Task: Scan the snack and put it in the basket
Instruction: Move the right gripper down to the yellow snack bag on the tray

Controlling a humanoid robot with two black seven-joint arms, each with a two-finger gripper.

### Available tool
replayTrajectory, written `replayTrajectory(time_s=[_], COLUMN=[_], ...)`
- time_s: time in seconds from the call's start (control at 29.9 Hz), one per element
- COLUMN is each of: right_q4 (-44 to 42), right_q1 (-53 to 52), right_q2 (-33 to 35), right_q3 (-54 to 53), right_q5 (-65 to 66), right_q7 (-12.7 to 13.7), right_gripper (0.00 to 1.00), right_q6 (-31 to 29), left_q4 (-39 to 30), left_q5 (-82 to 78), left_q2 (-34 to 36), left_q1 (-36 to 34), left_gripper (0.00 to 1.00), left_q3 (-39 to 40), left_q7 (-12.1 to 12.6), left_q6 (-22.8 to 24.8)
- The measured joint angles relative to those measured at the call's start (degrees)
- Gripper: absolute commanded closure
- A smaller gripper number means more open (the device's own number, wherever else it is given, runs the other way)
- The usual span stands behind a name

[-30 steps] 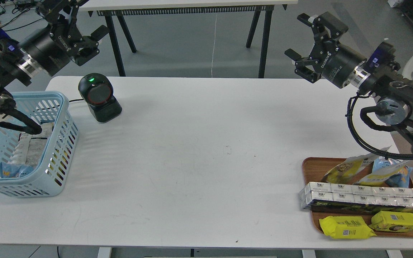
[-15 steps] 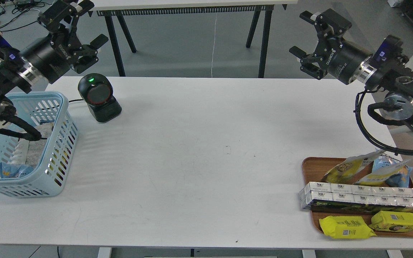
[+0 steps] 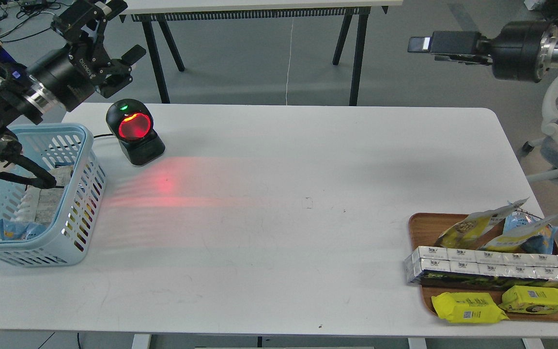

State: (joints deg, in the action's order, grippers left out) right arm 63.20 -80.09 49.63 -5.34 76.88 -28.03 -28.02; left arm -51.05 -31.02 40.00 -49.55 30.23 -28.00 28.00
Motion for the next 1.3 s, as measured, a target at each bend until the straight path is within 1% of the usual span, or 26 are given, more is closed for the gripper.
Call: replayTrajectory(time_s=[0.13, 0.23, 0.33, 0.43, 0.6, 0.8, 1.07, 1.3], right_q4=[11.7, 19.2, 25.1, 29.0, 32.7, 35.7, 35.9, 34.6], right_q1=[-0.5, -0.4, 0.2, 0.6, 0.7, 1.2, 1.4, 1.9], right_q2=[6.7, 11.0, 15.1, 18.2, 21.5, 23.7, 24.6, 23.9], right_q3=[0.1, 0.1, 0.3, 1.7, 3.5, 6.7, 12.2, 13.4], right_q5=[16.3, 25.3, 33.4, 40.6, 46.9, 48.1, 48.1, 48.1], right_q7=[0.0, 0.0, 0.0, 0.0, 0.0, 0.0, 0.0, 0.0], right_gripper=[0.01, 0.01, 0.01, 0.01, 0.01, 0.01, 0.01, 0.02], right_q6=[0.0, 0.0, 0.0, 0.0, 0.0, 0.0, 0.0, 0.0], left_q4=[-0.2, -0.2, -0.2, -0.2, -0.2, -0.1, 0.1, 0.2], left_q5=[0.0, 0.0, 0.0, 0.0, 0.0, 0.0, 0.0, 0.0], left_q2=[0.4, 0.5, 0.4, 0.3, 0.3, 0.5, 0.5, 0.1], left_q1=[0.0, 0.0, 0.1, 0.3, 0.4, 0.4, 0.6, 0.8], left_gripper=[0.0, 0.0, 0.0, 0.0, 0.0, 0.0, 0.0, 0.0], left_q3=[-0.1, -0.2, -0.3, -0.3, -0.4, -0.4, -0.4, -0.4], left_q7=[0.0, 0.0, 0.0, 0.0, 0.0, 0.0, 0.0, 0.0], left_q6=[0.0, 0.0, 0.0, 0.0, 0.0, 0.0, 0.0, 0.0])
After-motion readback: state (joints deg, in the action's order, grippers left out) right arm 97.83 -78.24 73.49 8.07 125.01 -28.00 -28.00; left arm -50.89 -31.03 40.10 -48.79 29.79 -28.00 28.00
